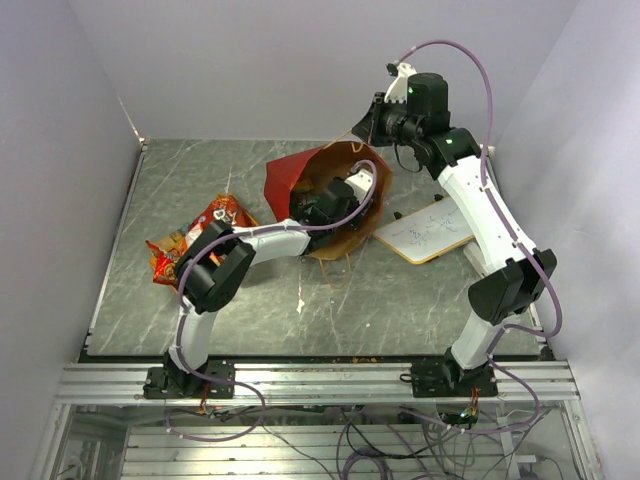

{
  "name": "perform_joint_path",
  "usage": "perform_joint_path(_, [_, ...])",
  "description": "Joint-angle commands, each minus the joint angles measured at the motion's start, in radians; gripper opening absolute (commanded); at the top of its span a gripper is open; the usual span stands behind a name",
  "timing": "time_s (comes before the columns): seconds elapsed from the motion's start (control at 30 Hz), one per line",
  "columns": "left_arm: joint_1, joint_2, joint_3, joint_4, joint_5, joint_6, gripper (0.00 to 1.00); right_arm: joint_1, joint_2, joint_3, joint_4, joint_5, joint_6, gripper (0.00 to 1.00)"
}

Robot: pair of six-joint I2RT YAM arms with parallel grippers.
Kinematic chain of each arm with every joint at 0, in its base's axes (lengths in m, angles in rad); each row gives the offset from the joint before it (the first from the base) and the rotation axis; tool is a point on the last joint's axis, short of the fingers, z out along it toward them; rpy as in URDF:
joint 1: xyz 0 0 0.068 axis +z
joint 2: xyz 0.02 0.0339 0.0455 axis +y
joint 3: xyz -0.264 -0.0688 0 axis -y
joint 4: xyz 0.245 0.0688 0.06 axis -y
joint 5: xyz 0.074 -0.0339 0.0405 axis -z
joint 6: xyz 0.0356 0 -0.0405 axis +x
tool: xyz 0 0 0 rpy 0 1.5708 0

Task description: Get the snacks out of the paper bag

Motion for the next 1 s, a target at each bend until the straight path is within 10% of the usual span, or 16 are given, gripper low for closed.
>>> perform_joint_path(0.0, [-0.001,0.056,0.054,0.049,-0.008,0.024,0.70,-0.004,0.026,0.047,0.003,0.010,-0.002,0.00])
perform_joint_path(0.5, [0.023,0.219,0.184,-0.059,-0.107,0.062,0.73,-0.007,0.042,0.091,-0.028,0.020,0.003,0.00])
perform_joint_path(0.97, [0.028,0.176,0.252,-0.192,-0.105,0.000,0.13,-0.007,0.041,0.084,-0.029,0.031,0.020,0.00])
